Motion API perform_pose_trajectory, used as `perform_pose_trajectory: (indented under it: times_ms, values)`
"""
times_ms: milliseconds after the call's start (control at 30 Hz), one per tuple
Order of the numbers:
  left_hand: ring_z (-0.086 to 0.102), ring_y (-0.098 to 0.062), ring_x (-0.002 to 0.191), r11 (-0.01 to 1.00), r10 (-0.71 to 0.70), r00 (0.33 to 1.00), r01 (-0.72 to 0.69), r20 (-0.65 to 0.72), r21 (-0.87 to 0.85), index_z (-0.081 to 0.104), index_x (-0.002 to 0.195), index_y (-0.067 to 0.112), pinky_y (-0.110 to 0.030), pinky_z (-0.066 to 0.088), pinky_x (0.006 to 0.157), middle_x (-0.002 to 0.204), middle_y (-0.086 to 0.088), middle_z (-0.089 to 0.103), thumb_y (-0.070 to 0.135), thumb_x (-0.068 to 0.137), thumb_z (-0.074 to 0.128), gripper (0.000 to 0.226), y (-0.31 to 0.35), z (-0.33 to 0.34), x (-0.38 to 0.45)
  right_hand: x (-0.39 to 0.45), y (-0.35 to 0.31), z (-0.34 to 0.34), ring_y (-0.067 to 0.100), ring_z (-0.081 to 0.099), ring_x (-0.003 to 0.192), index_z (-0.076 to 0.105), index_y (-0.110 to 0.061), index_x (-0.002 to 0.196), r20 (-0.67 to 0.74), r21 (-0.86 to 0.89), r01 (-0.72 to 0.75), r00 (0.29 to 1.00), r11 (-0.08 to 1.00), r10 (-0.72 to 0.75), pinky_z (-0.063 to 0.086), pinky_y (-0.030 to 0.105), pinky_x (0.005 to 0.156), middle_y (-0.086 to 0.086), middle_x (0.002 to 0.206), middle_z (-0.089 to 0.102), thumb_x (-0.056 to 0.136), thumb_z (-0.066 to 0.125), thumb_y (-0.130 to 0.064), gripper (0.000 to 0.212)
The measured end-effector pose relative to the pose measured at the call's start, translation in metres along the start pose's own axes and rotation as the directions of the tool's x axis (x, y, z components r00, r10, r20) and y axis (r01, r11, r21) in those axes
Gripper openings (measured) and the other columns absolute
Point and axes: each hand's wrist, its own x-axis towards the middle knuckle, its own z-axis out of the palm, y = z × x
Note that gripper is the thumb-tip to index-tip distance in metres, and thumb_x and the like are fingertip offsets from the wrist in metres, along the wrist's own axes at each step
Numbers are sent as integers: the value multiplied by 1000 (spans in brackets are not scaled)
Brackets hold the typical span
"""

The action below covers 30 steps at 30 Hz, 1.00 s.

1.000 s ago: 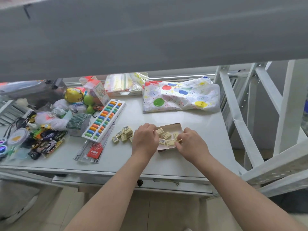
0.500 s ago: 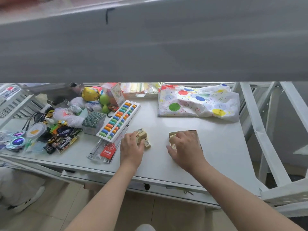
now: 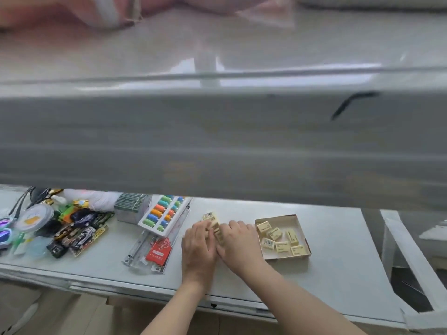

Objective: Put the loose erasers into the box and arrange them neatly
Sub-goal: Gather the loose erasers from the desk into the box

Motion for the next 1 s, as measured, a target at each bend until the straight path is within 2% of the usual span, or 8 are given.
perform_pose_trajectory:
  times_ms: [133,300,400,467,533,600,767,1000]
  values:
    - [55,-1,97,976,28,999,-20,34,-216,64,122,12,-7,44,84,106,-2,61,3,97,55,29,-2,-14,2,17,-12,7,29,60,100,60,-17,110,12,145,-71,997,987,70,46,40,86,5,104,63,90,56,-27,23]
    - [68,-13,96,777,-239,938,340,251,-530,72,111,25,-24,59,84,108,1,65,11,102,51,27,7,-42,10,-8,-7,-27,17,58,89,63,-21,125,122,534,-193,981,823,151,48,26,84,1,105,54,99,53,-27,29]
    - [68,-12,105,559,-305,812,576,498,-596,72,113,26,-21,57,81,116,5,70,16,97,61,23,11,-54,15,-32,8,-47,20,69,90,69,-14,119,245,861,-305,950,406,194,57,27,84,13,103,69,96,63,-16,24]
    - [69,-7,103,543,-264,785,601,560,-586,72,114,27,-15,52,76,111,10,72,13,90,71,28,15,-59,15,-46,18,-55,33,71,103,66,-3,121,299,954,-299,943,-21,149,57,37,93,24,108,71,91,68,-5,30]
    - [71,-3,96,608,-208,807,550,553,-573,72,109,29,-15,54,75,105,13,74,14,86,77,28,22,-61,13,-58,26,-58,43,67,113,60,5,123,290,936,-252,948,-245,134,53,44,101,30,116,68,85,74,1,40]
    - [72,0,90,677,-153,831,483,535,-556,72,103,30,-14,56,73,100,13,75,17,84,79,25,27,-60,10,-66,29,-62,41,66,112,61,7,121,259,941,-212,953,-265,156,54,43,99,29,116,69,82,76,1,42]
    - [71,0,85,756,-41,857,363,514,-545,69,102,23,-16,57,75,95,6,75,12,83,79,24,38,-50,3,-78,35,-70,23,71,94,66,1,112,171,984,-152,952,-90,255,59,31,82,16,108,76,82,70,7,31]
    - [66,-1,86,823,26,859,272,512,-499,68,94,26,-14,53,69,95,8,72,16,81,79,20,55,-36,3,-82,76,-84,28,73,92,74,-7,102,120,973,-194,884,122,453,52,42,91,19,100,79,79,78,4,25]
